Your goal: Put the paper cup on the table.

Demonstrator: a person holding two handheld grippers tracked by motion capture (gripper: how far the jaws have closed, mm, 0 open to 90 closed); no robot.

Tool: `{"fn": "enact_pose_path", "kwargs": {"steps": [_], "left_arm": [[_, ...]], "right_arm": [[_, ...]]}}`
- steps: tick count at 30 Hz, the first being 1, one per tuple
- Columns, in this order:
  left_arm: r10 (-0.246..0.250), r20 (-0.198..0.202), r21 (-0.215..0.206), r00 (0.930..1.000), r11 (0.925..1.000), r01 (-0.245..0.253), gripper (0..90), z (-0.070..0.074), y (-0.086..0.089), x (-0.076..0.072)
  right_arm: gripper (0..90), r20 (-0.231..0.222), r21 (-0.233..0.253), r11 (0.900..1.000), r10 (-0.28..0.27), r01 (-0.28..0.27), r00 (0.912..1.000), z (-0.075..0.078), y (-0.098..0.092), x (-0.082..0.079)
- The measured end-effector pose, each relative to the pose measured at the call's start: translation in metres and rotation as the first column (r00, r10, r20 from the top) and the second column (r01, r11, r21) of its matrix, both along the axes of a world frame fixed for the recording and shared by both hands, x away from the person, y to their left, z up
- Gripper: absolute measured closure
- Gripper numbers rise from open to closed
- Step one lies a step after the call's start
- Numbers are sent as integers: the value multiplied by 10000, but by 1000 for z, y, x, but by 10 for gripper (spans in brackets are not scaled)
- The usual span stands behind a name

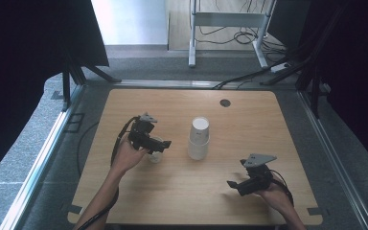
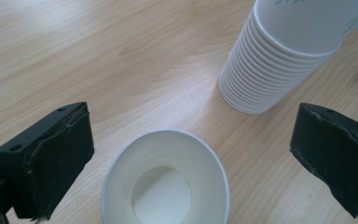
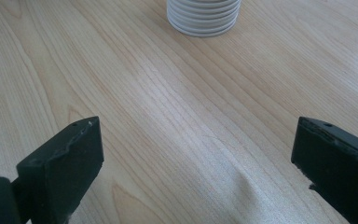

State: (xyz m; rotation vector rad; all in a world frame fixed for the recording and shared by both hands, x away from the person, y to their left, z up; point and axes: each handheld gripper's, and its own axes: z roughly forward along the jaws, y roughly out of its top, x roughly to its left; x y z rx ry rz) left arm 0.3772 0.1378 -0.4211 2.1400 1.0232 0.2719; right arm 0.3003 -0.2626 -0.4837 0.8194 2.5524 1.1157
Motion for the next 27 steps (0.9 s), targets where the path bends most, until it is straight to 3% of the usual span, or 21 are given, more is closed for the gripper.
{"fn": "enact_pose_path", "kwargs": {"steps": [9,20,27], "left_arm": [[160,531,-594,9985,9982,-129,0,-4,13,-15],[142,1135,-282,9934,9995,-111,0,-10,17,-38],[388,1321,-595,9905,9977,-312,0,-14,21,-54]], "right_arm": [[22,-8,41,10000,-87,87,10000,-1,0,0],[21,-83,-103,9999,-45,44,10000,-6,2,-1],[21,-111,-154,9999,-26,24,9999,-7,2,-2]]}}
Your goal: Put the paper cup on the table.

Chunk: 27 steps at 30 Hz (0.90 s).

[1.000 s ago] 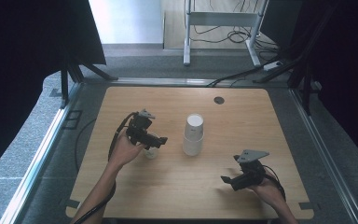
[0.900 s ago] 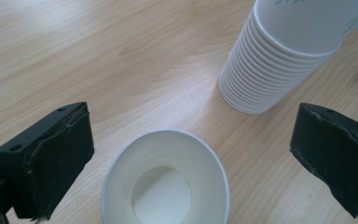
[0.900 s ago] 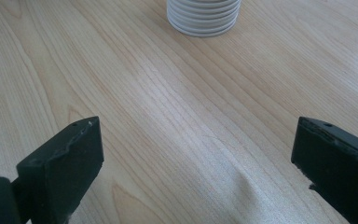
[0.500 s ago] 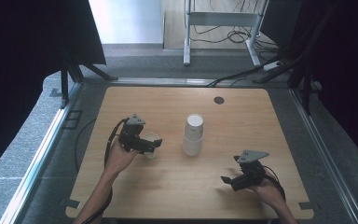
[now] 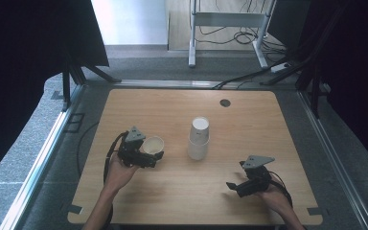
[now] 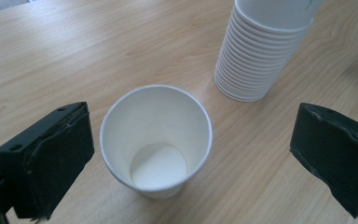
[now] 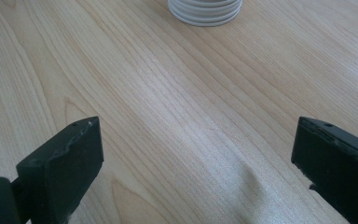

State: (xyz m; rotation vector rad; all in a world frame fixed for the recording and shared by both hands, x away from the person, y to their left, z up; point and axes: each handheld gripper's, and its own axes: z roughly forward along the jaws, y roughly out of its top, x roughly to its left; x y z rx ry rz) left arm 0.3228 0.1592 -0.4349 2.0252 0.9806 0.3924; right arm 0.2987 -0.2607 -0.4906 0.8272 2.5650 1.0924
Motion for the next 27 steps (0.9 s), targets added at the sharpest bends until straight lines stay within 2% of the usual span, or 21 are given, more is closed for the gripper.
{"fn": "enact_pose_path", "kwargs": {"steps": [13,19,27], "left_arm": [[374,101,-183,9992,9991,-372,0,-22,1,-29],[467,58,-31,9989,9989,-467,0,-39,-5,-44],[502,-282,287,9983,9984,-494,0,-66,-14,-58]], "right_arm": [[21,26,-55,10000,8,-8,10000,-1,0,0],[16,5,-9,10000,-5,5,10000,-2,0,0],[0,-74,217,9986,-491,493,9988,-6,-4,3]]}}
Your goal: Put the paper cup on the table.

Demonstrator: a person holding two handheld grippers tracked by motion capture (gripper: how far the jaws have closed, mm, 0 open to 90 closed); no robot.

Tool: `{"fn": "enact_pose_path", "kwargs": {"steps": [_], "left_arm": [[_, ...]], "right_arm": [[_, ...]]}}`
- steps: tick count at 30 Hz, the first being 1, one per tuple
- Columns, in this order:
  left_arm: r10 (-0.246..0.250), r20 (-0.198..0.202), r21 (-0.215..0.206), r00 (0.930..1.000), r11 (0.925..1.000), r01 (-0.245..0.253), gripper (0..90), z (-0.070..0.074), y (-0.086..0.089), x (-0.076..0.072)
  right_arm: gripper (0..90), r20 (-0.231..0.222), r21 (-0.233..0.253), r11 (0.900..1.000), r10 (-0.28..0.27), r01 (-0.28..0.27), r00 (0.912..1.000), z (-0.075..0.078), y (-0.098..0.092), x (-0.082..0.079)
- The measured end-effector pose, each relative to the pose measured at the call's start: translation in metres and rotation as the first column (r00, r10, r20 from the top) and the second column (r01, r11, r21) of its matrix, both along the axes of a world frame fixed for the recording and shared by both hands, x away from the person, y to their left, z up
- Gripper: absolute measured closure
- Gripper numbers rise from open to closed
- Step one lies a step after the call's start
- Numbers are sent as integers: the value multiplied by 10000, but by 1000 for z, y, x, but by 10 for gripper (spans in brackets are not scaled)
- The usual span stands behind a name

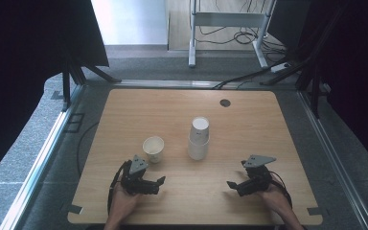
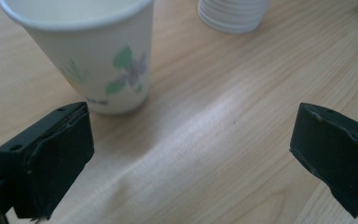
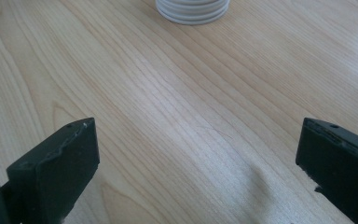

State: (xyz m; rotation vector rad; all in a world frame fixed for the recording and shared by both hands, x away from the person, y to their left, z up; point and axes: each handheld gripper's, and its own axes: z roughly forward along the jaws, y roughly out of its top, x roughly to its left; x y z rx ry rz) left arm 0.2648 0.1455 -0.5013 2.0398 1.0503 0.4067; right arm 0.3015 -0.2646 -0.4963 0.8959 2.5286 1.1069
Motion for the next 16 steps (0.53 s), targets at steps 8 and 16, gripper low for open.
{"fn": "enact_pose_path", "kwargs": {"steps": [8,16], "left_arm": [[-28,-319,778,9995,9970,52,0,-12,-10,-7],[217,-559,1425,9982,9897,-135,0,-19,-16,-11]], "right_arm": [[0,59,-432,9990,-77,80,10000,-8,-2,1],[0,15,-619,9981,19,-18,10000,-11,-2,1]]}}
